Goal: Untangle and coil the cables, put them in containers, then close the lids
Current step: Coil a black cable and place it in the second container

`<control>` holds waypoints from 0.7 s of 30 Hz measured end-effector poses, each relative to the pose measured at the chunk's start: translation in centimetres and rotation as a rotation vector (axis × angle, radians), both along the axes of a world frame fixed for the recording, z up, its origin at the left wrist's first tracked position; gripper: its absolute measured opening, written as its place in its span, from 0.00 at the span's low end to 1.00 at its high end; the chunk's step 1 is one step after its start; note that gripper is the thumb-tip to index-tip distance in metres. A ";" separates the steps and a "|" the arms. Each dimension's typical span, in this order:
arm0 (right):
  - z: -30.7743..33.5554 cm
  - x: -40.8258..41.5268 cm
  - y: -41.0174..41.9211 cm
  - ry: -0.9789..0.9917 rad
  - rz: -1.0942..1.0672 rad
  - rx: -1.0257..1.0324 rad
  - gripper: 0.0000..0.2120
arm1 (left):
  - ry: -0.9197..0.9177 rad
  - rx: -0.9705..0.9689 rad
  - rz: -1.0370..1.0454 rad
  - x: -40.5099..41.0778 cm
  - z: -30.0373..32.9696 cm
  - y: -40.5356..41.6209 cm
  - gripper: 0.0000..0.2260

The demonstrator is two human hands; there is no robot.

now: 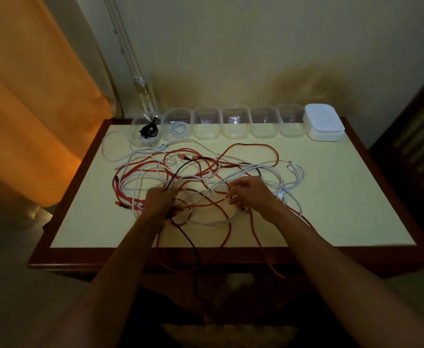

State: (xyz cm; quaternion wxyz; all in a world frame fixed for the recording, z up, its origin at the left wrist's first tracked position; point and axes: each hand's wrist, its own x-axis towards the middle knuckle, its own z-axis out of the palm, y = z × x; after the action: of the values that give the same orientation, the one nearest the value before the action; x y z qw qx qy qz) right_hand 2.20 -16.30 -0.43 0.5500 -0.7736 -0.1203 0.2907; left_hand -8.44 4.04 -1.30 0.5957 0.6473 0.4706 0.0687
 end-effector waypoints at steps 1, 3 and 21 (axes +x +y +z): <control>0.0 0.5 0.7 -0.017 0.019 0.002 0.06 | 0.104 0.181 -0.110 0.5 -0.4 0.7 0.13; 0.0 1.4 2.1 -0.046 0.057 0.000 0.06 | 0.304 0.526 -0.295 1.4 -0.6 1.5 0.17; 3.3 10.5 8.6 -0.724 0.254 -0.313 0.12 | -0.448 0.600 -0.797 4.5 7.5 -2.2 0.09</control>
State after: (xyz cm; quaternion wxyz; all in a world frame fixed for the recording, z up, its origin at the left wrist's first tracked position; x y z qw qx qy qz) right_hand 12.68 -7.69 2.84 0.3077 -0.8792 -0.3548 0.0803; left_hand -3.96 1.87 6.22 0.4503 0.8866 0.0104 0.1051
